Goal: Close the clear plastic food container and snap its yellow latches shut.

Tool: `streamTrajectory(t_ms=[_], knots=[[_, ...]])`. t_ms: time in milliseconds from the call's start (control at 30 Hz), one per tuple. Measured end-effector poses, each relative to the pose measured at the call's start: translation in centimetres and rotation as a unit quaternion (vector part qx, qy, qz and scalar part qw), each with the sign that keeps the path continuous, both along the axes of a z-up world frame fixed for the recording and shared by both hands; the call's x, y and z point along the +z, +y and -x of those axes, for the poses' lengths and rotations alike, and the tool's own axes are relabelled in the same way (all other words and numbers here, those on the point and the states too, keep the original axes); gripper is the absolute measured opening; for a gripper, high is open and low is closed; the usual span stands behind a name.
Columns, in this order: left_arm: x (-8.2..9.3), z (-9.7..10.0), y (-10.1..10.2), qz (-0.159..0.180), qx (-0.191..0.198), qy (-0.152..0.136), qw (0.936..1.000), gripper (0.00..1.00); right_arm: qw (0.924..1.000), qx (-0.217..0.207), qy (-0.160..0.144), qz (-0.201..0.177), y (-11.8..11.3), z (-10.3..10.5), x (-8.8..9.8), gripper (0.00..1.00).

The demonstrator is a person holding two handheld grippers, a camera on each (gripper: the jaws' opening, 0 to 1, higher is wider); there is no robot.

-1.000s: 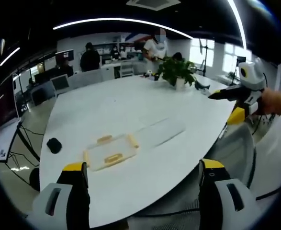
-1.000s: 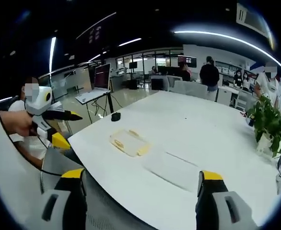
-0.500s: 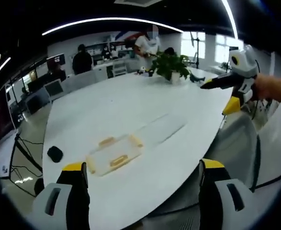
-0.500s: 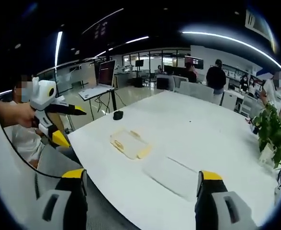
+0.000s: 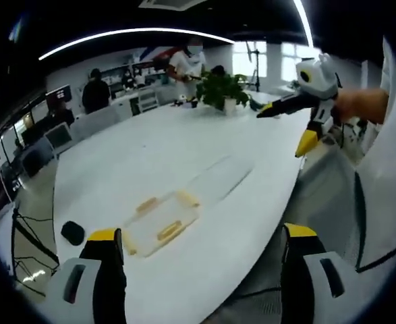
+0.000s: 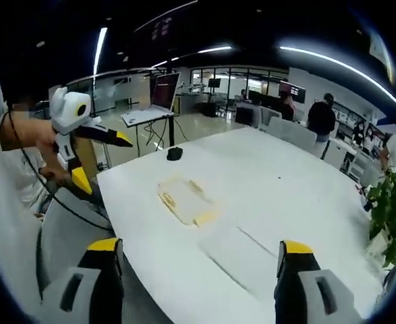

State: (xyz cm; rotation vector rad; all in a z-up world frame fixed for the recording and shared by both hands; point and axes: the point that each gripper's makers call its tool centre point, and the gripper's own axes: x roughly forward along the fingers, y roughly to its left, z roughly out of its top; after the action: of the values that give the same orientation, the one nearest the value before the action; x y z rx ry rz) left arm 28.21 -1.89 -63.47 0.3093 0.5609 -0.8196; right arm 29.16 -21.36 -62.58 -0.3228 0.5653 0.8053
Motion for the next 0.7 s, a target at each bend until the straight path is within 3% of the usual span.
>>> streamTrajectory(t_ms=[167, 267, 333, 500, 700], knots=[[-0.2, -0.8, 0.5, -0.014, -0.021, -0.003, 0.9997, 0.95, 0.9997, 0.02, -0.004, 0.011, 0.6, -0.8, -0.4, 0.94], [0.5, -1.6, 0.5, -0.002, -0.033, -0.007, 0.9994, 0.95, 0.9992, 0.034, -0.001, 0.021, 1.0, -1.2, -0.9, 0.94], [0.3, -2.2, 1.0, -0.026, -0.048, -0.016, 0.9984, 0.94, 0.9988, 0.042, -0.004, 0.024, 1.5, -1.6, -1.0, 0.94], [-0.3, -3.3, 1.8, -0.03, -0.068, -0.013, 0.9971, 0.94, 0.9973, 0.065, -0.002, 0.034, 2.6, -2.4, -1.5, 0.93], [-1.6, -4.4, 3.3, -0.07, -0.099, -0.001, 0.9926, 0.92, 0.9934, 0.096, -0.013, 0.061, 3.6, -3.7, -2.2, 0.92]])
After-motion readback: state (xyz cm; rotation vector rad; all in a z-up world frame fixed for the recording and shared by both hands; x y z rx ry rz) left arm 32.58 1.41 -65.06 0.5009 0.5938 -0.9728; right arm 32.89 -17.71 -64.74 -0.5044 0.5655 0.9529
